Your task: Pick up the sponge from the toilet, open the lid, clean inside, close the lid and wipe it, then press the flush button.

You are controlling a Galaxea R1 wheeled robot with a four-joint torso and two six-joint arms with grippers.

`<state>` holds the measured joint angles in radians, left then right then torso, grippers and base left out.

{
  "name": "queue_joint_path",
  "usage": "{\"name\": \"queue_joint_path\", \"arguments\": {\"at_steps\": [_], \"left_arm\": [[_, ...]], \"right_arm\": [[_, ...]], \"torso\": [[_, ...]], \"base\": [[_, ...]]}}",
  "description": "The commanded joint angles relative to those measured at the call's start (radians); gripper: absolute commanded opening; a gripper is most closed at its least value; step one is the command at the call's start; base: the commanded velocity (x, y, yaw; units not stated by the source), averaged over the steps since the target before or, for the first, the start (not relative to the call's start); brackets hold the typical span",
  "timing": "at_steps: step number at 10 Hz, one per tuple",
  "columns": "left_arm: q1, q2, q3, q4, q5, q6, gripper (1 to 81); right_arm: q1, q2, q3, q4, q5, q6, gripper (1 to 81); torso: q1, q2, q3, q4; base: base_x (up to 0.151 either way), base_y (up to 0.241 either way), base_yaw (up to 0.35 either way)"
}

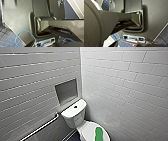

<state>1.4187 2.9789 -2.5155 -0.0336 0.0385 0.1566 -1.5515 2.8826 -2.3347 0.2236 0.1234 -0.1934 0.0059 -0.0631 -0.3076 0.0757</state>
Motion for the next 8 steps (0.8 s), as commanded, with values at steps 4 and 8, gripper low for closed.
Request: {"name": "queue_joint_path", "arguments": {"at_steps": [4, 8], "left_arm": [[-0.002, -0.095, 0.107, 0.0, 0.083, 0.008, 81.1], [0.004, -0.089, 0.067, -0.006, 0.087, 0.008, 81.1]], "right_arm": [[0.001, -0.412, 0.497, 0.002, 0.093, 0.074, 81.1], [0.118, -0.582, 0.56, 0.0, 0.127, 0.213, 81.1]], "torso": [[0.088, -0.14, -0.117, 0.0], [0.18, -0.287, -0.161, 0.0]], "base": [[0.0, 0.0, 0.0], [0.0, 0.0, 0.0]]}}
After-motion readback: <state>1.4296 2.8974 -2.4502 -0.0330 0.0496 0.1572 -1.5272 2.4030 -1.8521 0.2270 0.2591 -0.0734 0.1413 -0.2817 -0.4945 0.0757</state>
